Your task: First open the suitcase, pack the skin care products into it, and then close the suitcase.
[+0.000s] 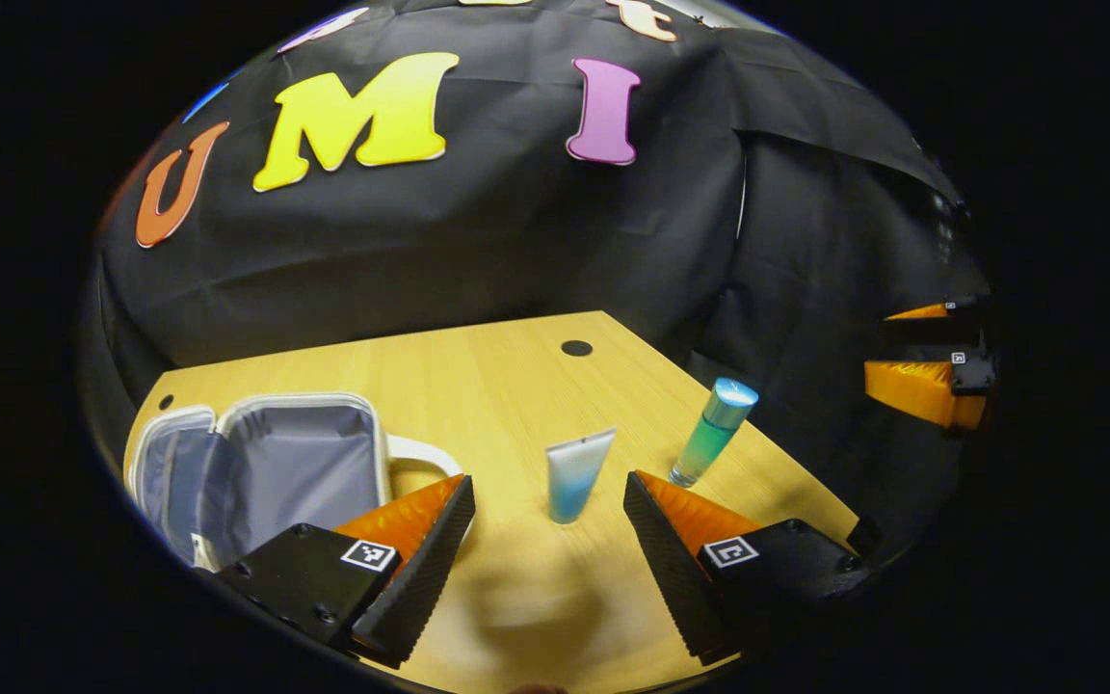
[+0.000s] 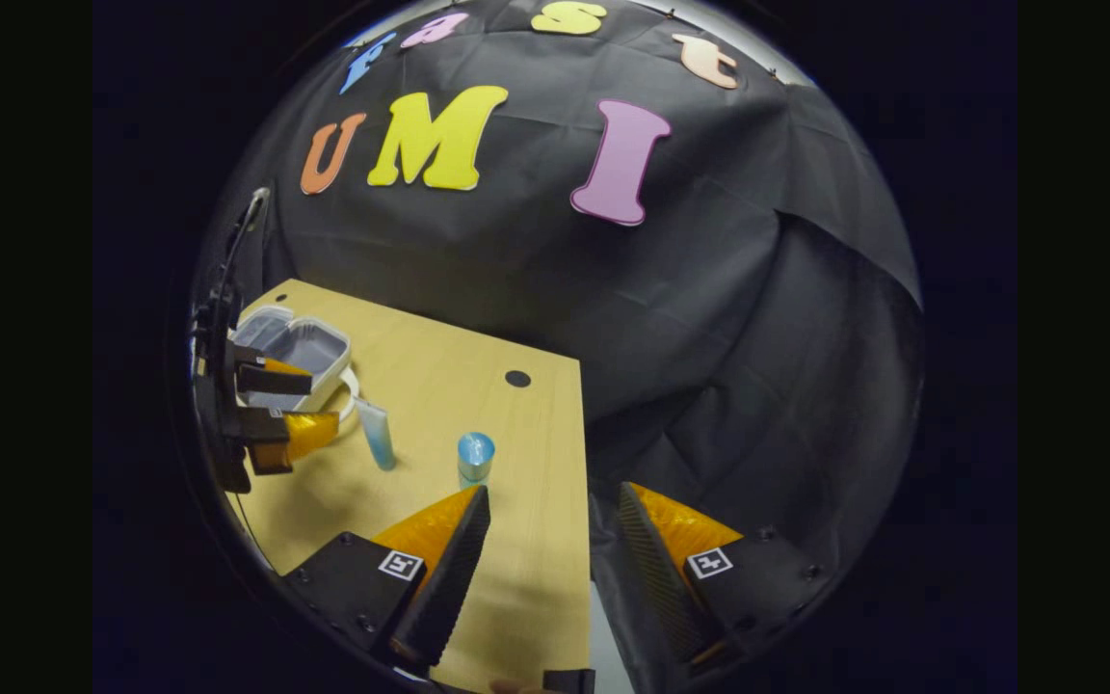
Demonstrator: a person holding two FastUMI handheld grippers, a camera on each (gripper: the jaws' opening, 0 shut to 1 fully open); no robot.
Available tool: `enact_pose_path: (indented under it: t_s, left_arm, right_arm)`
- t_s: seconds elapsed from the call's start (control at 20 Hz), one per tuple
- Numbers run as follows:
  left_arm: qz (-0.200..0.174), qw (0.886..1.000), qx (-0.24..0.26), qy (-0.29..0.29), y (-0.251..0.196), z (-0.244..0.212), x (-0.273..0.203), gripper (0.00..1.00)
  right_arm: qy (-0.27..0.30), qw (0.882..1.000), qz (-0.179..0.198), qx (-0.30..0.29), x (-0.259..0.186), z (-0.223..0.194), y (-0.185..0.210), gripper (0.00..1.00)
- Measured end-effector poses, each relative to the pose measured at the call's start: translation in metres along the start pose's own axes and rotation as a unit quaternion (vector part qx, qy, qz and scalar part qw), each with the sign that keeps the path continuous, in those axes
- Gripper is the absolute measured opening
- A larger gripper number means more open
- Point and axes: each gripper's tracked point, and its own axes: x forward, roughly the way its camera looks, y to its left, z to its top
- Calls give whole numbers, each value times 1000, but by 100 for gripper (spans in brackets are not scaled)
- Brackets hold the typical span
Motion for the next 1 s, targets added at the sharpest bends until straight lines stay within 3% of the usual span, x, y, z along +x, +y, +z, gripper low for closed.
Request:
enact_pose_path:
  t_s: [0.35,0.4,0.5,0.65,0.7,0.75,0.8,0.85,0.9,0.95,1.0]
  left_arm:
    - [30,999,-21,30,-1,-28,79,97]
    - [30,999,-25,30,-1,-29,88,89]
    - [36,999,-27,27,2,-30,103,85]
    - [56,998,-27,25,9,-31,119,66]
    - [60,997,-25,31,10,-34,124,51]
    - [56,998,-25,30,8,-34,125,47]
    - [51,998,-28,30,6,-33,126,53]
    - [47,998,-33,33,4,-34,125,45]
    - [45,997,-40,39,3,-35,121,51]
    - [45,997,-42,39,1,-31,115,44]
    - [47,997,-38,37,1,-25,106,43]
  right_arm:
    - [40,999,2,-15,12,-40,-20,80]
    - [44,999,4,-19,16,-43,-22,81]
    - [48,998,10,-25,25,-47,-20,80]
    - [53,998,37,-21,40,-45,-8,81]
    - [49,998,46,-14,44,-41,-4,81]
    - [44,997,58,-4,48,-36,3,80]
    - [37,997,70,2,53,-30,11,82]
    - [32,996,78,3,58,-24,17,80]
    - [25,996,87,5,63,-19,24,81]
    - [19,995,94,7,67,-14,29,80]
    - [13,995,101,13,71,-8,35,80]
